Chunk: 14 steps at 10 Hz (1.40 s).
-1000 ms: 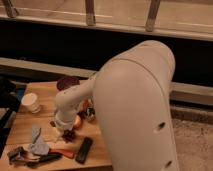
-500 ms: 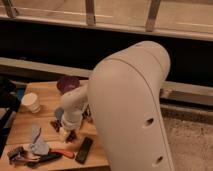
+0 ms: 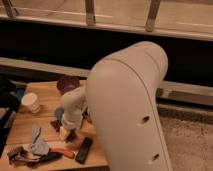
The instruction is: Place grapes in purple bowl
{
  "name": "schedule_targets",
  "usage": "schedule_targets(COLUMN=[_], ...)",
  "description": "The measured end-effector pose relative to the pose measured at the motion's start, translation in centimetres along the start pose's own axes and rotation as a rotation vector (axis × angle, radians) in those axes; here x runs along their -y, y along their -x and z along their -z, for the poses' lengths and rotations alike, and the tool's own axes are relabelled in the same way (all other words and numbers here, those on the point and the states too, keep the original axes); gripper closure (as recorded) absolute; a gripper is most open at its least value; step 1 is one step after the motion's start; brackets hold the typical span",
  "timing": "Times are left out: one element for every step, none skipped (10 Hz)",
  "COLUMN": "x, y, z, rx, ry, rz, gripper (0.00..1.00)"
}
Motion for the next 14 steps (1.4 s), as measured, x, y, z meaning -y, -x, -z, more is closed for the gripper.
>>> schedule_targets(x=[-0.4,-0.7,-0.9,-1.2,-1.5,-1.5,-1.8,-2.1,-2.4,-2.6,-2.9,-3.2,-3.3,-3.2], y=[0.5,0.7,1.2,1.6,1.8,1.8,1.7,1.7,1.8,1.8,2.0,2.1,2.2,2.1], z=[-0.3,-0.4,-0.5,-0.6,-0.7,-1.2,-1.7,-2.0,-2.4,-2.7,-3.1,-3.3,-3.4,-3.4], rx=[0.005,0.014,0.033,0.054,0.077,0.098,0.107,0.115,0.118,0.113,0.103,0.097,0.092,0.093], ry=[0.012,0.021,0.033,0.046,0.067,0.090,0.103,0.104,0.102,0.098,0.092,0.091,0.089,0.085], rz=[0.010,0.015,0.019,0.026,0.029,0.023,0.024,0.031,0.038,0.047,0.060,0.067,0.071,0.072], gripper=[0.36,0.36,0.36,0.36,0.36,0.41,0.49,0.58,0.68,0.79,0.89,0.94,0.95,0.95])
